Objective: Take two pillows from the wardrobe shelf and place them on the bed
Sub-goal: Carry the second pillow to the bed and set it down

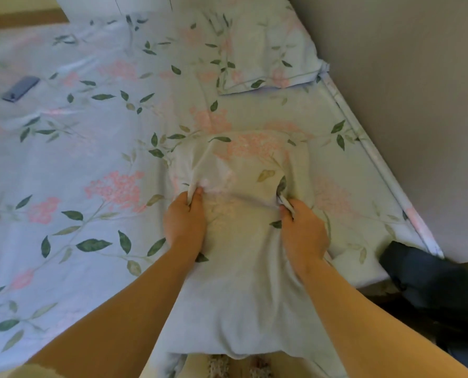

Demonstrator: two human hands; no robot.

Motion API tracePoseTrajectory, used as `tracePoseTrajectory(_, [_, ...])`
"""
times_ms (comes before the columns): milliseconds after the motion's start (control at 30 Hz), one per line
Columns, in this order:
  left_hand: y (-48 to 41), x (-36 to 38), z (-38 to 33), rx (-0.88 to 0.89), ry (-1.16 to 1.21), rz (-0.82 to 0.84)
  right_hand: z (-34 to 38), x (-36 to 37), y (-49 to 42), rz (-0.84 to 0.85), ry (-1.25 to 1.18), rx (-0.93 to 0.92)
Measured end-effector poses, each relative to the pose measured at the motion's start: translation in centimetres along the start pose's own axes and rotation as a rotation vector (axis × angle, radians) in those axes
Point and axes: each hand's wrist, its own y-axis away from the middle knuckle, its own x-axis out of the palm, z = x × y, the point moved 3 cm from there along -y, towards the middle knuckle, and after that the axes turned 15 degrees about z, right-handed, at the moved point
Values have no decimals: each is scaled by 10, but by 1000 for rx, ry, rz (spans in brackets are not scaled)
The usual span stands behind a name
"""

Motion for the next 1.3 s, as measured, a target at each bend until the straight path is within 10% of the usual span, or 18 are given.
tracePoseTrajectory(600, [-137,113,-156,186,90,-135,12,-146,-200,-193,66,-186])
tracePoseTrajectory(867, [-201,257,-83,-387,-387,488,-117,-131,-295,149,471,282])
tracePoseTrajectory(1100, [-181,267,-54,-458,-45,370,-154,-116,-299,226,220,448])
tracePoseTrajectory(1300, [-176,265,-70,-343,154,367,-151,-125,-304,169,95,234])
